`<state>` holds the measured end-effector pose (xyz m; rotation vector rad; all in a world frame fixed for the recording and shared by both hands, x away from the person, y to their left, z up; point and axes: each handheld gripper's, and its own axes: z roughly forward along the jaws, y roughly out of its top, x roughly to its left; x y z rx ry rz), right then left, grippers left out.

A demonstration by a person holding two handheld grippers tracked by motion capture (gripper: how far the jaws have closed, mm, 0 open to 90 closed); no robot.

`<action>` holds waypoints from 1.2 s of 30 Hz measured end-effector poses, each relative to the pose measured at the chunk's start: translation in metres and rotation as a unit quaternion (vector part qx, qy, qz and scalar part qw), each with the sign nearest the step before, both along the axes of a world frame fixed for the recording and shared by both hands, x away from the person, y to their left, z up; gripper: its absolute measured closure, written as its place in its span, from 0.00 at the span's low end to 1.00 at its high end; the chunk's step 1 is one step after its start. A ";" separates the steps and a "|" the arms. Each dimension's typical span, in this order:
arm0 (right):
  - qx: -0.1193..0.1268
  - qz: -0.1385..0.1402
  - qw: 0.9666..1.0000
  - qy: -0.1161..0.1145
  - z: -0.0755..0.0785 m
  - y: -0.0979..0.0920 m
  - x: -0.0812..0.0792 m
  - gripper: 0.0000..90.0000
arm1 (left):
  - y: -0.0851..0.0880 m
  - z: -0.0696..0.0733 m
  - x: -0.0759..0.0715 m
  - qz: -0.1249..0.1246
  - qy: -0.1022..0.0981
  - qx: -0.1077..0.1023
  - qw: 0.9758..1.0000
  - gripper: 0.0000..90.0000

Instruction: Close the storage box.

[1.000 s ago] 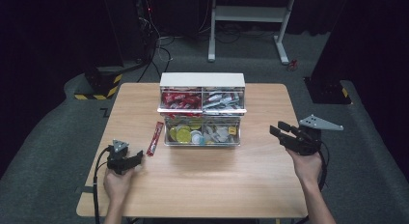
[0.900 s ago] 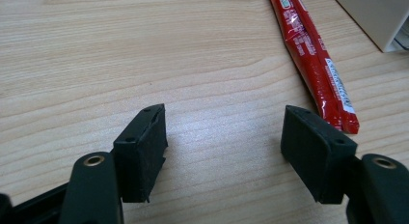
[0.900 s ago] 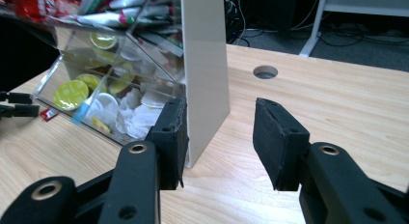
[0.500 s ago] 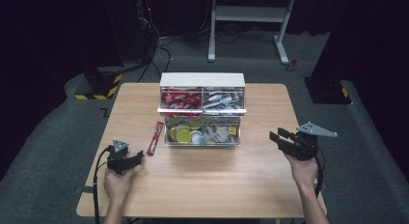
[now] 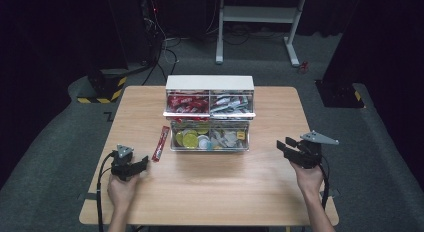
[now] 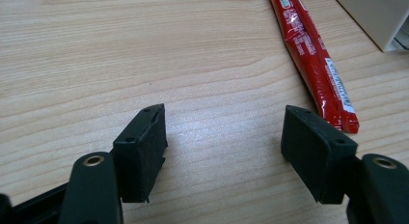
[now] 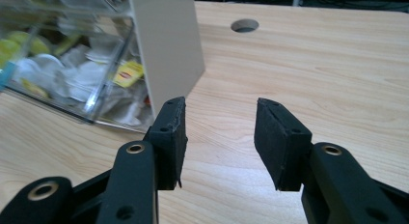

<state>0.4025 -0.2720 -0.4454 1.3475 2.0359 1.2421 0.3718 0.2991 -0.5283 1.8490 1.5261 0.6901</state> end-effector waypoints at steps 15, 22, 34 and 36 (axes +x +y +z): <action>-0.034 -0.029 0.999 0.024 -0.041 0.006 0.020 0.58 | 0.000 0.000 0.000 -0.001 -0.001 0.001 1.000 0.37; -0.048 -0.044 0.997 0.030 -0.052 0.008 0.024 0.56 | 0.000 0.000 0.000 -0.001 -0.001 0.001 1.000 0.36; -0.072 -0.056 0.995 0.031 -0.065 0.012 0.028 0.55 | 0.000 0.000 0.000 -0.001 -0.001 0.001 1.000 0.36; -0.081 -0.056 0.995 0.032 -0.067 0.015 0.029 0.55 | 0.000 0.000 0.000 -0.001 -0.001 0.001 1.000 0.36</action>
